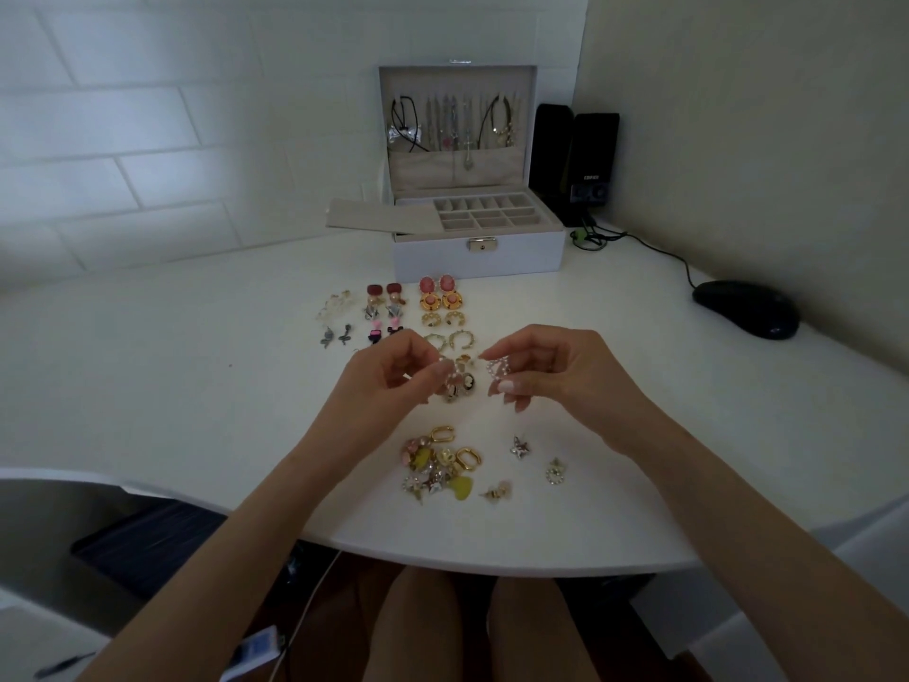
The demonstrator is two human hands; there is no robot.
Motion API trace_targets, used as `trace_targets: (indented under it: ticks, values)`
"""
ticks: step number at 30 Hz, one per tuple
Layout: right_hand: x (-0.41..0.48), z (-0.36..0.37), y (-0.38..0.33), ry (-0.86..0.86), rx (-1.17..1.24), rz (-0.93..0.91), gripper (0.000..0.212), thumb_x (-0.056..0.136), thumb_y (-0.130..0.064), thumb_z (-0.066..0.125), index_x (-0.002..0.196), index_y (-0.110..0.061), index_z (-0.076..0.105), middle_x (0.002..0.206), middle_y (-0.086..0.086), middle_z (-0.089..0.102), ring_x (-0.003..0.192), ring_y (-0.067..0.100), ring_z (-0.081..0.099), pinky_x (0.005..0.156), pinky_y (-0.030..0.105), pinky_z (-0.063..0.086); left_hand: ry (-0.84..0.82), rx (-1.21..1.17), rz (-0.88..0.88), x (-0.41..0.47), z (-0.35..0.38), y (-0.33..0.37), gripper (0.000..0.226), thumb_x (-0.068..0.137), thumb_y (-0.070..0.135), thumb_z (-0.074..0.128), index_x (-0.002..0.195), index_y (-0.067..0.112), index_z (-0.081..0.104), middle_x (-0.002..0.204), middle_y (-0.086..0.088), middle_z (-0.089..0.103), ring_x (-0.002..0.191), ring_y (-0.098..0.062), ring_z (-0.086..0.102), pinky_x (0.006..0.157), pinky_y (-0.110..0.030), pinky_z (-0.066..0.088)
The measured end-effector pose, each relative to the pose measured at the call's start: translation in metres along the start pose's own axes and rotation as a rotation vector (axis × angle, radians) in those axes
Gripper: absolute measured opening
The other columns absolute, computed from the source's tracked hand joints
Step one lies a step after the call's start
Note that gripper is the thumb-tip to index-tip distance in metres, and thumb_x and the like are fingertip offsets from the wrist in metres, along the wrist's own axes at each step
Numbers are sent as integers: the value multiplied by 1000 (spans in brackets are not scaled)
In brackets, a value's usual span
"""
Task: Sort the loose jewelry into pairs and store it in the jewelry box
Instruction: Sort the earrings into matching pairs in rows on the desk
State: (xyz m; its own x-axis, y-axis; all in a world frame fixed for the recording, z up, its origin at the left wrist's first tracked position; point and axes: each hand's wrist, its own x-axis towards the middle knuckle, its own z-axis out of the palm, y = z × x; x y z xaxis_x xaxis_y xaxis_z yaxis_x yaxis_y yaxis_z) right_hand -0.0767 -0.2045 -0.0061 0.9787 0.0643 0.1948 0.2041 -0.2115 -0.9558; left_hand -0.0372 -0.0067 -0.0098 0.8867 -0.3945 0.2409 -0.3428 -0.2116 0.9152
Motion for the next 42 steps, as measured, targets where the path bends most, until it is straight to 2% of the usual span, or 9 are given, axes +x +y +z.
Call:
trace_targets:
  ticks: [6, 10, 14, 19, 23, 25, 34, 39, 42]
  values:
    - [-1, 1, -4, 3, 31, -7, 28, 74, 9, 70, 98, -4, 63, 83, 30, 66, 66, 21, 64, 60, 24, 53, -28, -44, 36, -2, 4, 9, 15, 82, 13, 65, 86, -1, 59, 76, -12, 67, 63, -12, 60, 57, -19, 49]
    - [-2, 2, -4, 19, 47, -6, 22, 73, 6, 72, 90, -4, 63, 80, 22, 68, 65, 20, 62, 59, 23, 52, -44, -115, 11, -1, 7, 13, 18, 81, 8, 65, 87, -4, 53, 73, -21, 67, 55, -18, 62, 49, -21, 49]
    - [-3, 1, -5, 21, -3, -2, 20, 72, 3, 74, 86, -8, 63, 77, 9, 69, 70, 16, 62, 65, 20, 50, -48, -107, 0, 0, 7, 12, 12, 82, 7, 65, 88, 2, 56, 74, -10, 69, 57, -15, 63, 49, -20, 49]
    - [-2, 0, -2, 22, 2, 6, 19, 75, 4, 71, 92, -6, 69, 75, 6, 71, 70, 13, 66, 64, 17, 49, 20, 154, 45, 0, 5, 4, 9, 83, 20, 66, 82, 16, 58, 73, 2, 70, 59, -5, 59, 56, -13, 45]
    - [-1, 0, -1, 18, -37, 9, 16, 81, 1, 66, 95, -5, 72, 75, 8, 69, 62, 8, 62, 59, 17, 49, 48, 526, 106, -2, 6, -7, 12, 85, 30, 63, 80, 25, 53, 73, 11, 64, 66, -4, 58, 60, -20, 46]
    - [-1, 0, -1, 9, -56, 9, 17, 82, 2, 65, 95, -6, 72, 77, 4, 68, 63, 9, 62, 60, 17, 50, 38, 582, 101, -3, 5, -11, 12, 86, 31, 63, 81, 26, 52, 74, 13, 62, 66, 0, 56, 59, -18, 41]
    - [-2, 0, -1, 1, -100, 27, 20, 75, 3, 71, 88, -13, 73, 73, 3, 62, 73, 14, 59, 74, 21, 51, -132, 429, 105, -11, 7, -2, 14, 86, 26, 63, 78, 27, 52, 72, 13, 69, 64, 6, 63, 58, -8, 46]
    - [-1, 1, 0, 0, -95, 65, 18, 72, 4, 74, 84, -9, 72, 68, 1, 64, 64, 9, 58, 64, 15, 49, -188, 357, 93, -14, 7, 3, 12, 86, 24, 63, 81, 19, 54, 71, 8, 72, 64, 0, 66, 65, -18, 53]
    - [-2, 0, 0, 11, -112, 63, 15, 71, 4, 75, 82, -7, 72, 69, -5, 64, 58, 1, 58, 62, 11, 46, -141, 385, 95, -11, 8, 2, 11, 85, 25, 65, 78, 22, 55, 72, 10, 68, 68, 1, 63, 63, -14, 50]
